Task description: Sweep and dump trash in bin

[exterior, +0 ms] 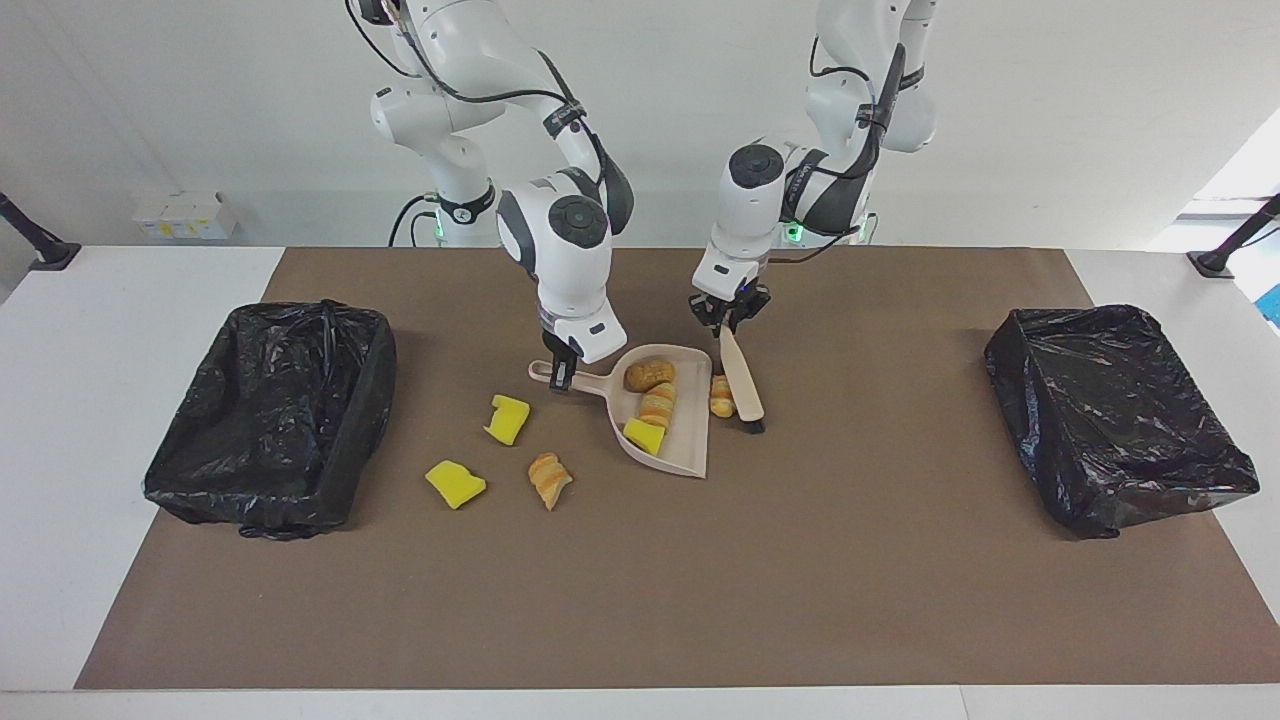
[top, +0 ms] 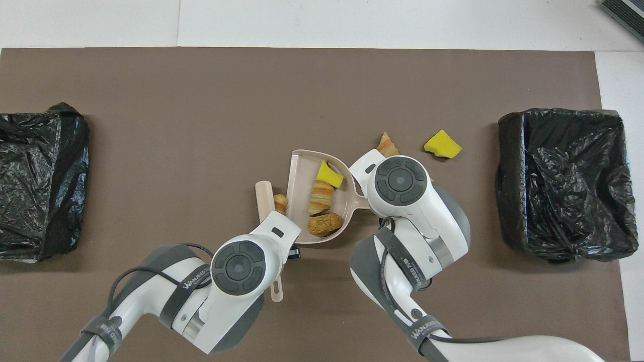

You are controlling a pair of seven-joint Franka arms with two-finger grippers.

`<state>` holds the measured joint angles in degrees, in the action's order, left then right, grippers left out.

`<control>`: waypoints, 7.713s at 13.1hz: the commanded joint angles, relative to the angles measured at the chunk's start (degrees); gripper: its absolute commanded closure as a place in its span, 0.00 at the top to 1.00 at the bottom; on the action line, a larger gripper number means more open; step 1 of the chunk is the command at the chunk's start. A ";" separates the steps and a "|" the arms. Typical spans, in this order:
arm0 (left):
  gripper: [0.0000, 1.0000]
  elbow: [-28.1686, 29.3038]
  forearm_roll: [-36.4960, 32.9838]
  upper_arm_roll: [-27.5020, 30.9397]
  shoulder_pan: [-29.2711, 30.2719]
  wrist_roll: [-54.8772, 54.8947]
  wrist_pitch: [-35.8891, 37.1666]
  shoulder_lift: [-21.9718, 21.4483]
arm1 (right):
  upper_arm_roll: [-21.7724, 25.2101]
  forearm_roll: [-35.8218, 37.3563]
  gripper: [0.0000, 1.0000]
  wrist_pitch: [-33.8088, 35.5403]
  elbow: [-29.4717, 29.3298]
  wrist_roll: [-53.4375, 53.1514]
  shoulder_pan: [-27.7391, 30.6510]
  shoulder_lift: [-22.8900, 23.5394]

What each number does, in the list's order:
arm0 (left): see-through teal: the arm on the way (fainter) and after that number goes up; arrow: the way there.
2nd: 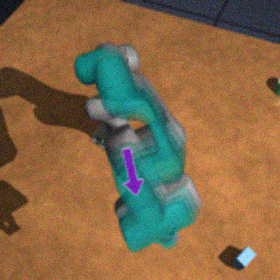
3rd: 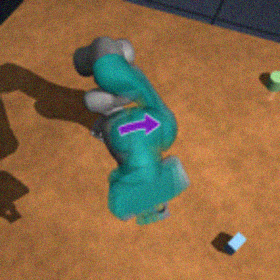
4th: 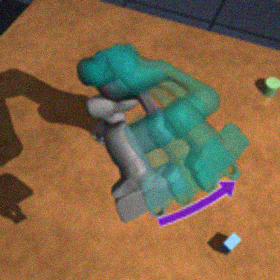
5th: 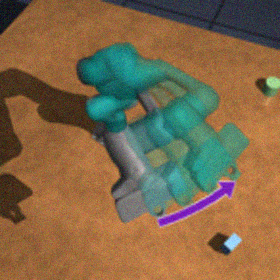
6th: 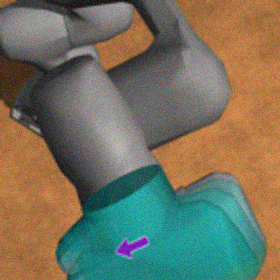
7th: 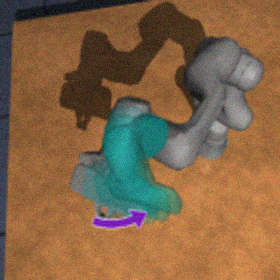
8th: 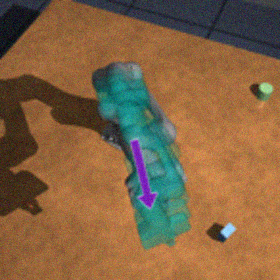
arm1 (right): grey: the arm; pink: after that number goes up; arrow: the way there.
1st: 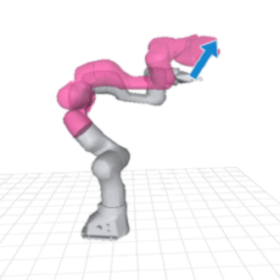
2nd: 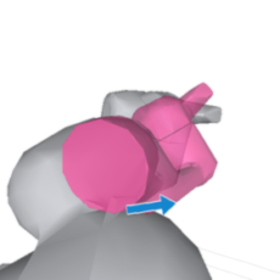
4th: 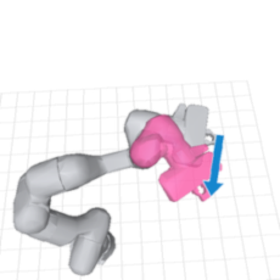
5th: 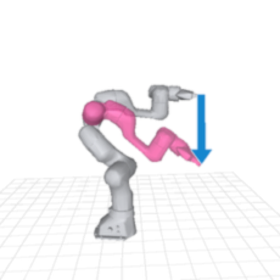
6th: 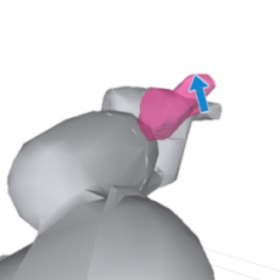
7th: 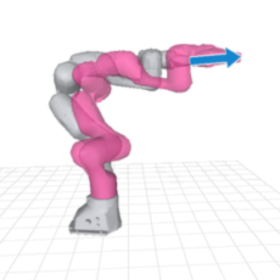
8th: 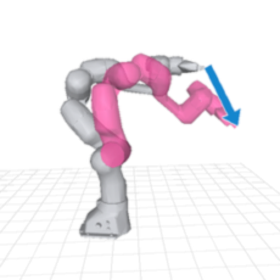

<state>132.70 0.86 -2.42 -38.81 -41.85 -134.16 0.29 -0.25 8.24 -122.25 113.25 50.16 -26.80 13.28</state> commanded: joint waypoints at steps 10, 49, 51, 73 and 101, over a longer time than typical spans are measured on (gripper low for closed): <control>0.00 -10.00 -2.97 0.66 -1.71 10.47 17.78 0.06 | -0.45 0.64 0.00 3.33 -3.03 0.37 0.61 -0.01; 1.00 -2.59 3.97 0.92 -7.00 -10.65 7.64 -8.73 | 0.70 37.35 0.00 5.00 -5.32 47.57 51.41 -12.67; 1.00 -8.40 3.97 0.92 -1.64 -4.07 13.81 -8.64 | 0.69 39.74 0.00 4.48 -6.19 47.57 49.40 -12.23; 1.00 -38.48 -0.25 1.62 38.01 45.10 35.81 -0.20 | -3.26 14.55 0.00 30.40 -18.84 -22.06 22.44 -11.98; 1.00 -34.44 -0.25 0.92 34.95 45.10 41.17 -5.21 | -3.97 -9.12 0.35 1.22 -31.95 -80.40 -4.92 20.64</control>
<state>96.28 0.49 -1.98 -2.61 3.13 -92.31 -3.22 -4.21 0.20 -119.25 81.13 -28.76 -31.50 33.73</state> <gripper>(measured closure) 0.000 0.670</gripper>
